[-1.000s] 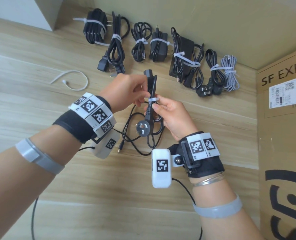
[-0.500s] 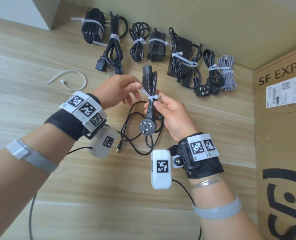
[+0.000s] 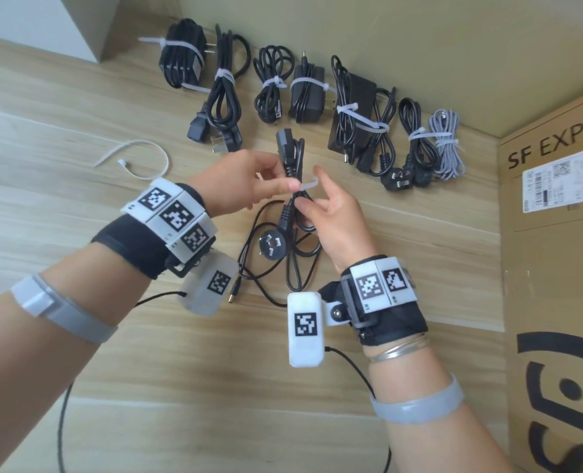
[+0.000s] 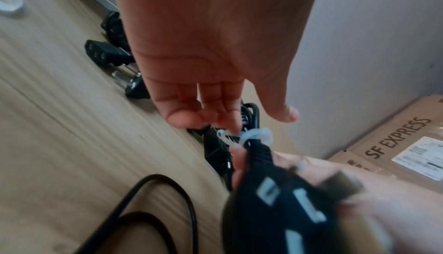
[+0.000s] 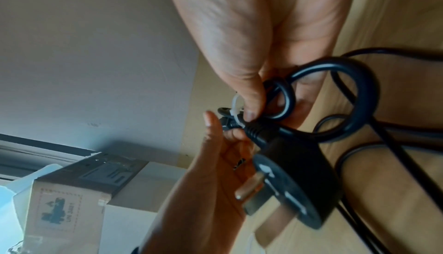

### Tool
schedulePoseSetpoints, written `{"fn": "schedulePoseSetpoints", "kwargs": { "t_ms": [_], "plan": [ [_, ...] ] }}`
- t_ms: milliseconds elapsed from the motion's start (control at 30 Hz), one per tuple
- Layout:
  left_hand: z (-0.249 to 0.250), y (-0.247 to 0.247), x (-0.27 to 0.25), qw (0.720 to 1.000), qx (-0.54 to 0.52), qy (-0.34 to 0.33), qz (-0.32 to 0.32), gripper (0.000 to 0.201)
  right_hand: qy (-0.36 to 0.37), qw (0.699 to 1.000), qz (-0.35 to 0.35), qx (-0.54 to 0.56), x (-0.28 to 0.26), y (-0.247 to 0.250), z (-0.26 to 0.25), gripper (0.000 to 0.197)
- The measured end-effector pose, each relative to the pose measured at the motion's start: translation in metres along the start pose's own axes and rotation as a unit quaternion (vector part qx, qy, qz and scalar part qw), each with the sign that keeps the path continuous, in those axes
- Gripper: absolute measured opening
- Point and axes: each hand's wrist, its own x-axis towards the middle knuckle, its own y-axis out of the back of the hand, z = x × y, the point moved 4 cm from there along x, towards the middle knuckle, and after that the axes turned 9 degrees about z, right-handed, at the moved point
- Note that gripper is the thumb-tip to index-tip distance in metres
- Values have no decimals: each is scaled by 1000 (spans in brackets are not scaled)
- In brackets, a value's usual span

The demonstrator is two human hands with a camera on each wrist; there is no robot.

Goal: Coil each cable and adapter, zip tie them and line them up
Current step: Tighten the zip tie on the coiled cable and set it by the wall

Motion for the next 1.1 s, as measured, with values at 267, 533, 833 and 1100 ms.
{"fn": "schedulePoseSetpoints", "kwargs": {
  "t_ms": [267,533,833,1100],
  "plan": [
    [15,-11,1,989,132,-61,4,32,1,998,52,-42,2,4,-4,65],
    [41,-13,-4,988,69,-132,-42,43,-45,986,156,-36,17,31,0,61],
    [52,-28,0,992,12,-107,-65,37,-48,983,177,-23,18,48,7,33],
    [60,-54,3,987,-89,19,-133,4,-52,985,167,9,9,68,13,24]
  ]
}}
